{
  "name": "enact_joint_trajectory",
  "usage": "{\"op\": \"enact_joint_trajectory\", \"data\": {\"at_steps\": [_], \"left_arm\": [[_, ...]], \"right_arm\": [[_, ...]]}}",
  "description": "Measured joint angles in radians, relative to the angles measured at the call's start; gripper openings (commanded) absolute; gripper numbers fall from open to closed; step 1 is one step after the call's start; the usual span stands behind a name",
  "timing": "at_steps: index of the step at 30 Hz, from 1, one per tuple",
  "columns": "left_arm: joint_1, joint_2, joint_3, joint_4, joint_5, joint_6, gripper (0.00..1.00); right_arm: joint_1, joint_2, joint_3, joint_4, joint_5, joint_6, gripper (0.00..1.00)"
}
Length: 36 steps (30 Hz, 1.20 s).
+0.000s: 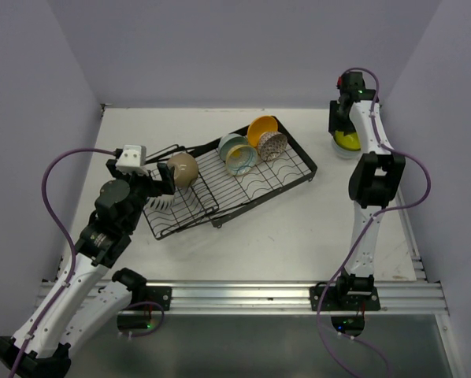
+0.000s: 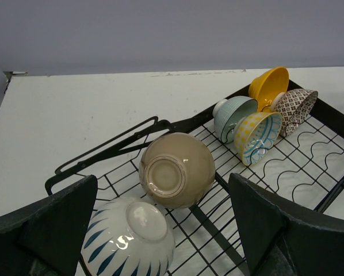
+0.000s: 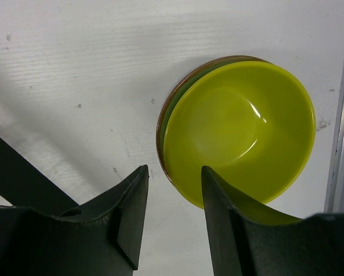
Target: Unload the bowls from the dish rack
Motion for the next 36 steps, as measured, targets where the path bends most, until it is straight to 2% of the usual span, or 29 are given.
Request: {"op": "enact_joint_trajectory", "data": {"at_steps": [4,9,13,19,28,32,36], "left_arm": [[0.000,0.000,0.000,0.000,0.000,0.000,1.00],[0.000,0.002,0.000,0.000,-0.005,0.000,1.00],[0.000,0.012,0.000,0.000,-0.028,-0.002,1.00],[-0.001,0.053,0.022,-0.031,-0.105,-0.046,1.00],[0.005,0.146,0.146,-0.218,-0.181,-0.277,1.00],[0.051,0.145,0.144,-0.282,-0.117,-0.389,1.00],[0.155,0.117,0.122,-0.307,-0.039,-0.467,1.00]], "right_arm": [[0.000,0.000,0.000,0.000,-0.001,0.008,0.48],[0.006,-0.045,-0.051,0.010,-0.003,0.027,0.57],[0.027,-0.150,-0.129,0.017,-0.022,0.047,0.64],[0.096,-0.408,-0.384,0.090,-0.081,0.076,0.70],[0.139,-0.647,-0.719,0.220,-0.198,0.108,0.71],[0.144,-0.718,-0.817,0.259,-0.245,0.127,0.71],[0.150,-0.782,-0.874,0.290,-0.283,0.138,0.72]]}}
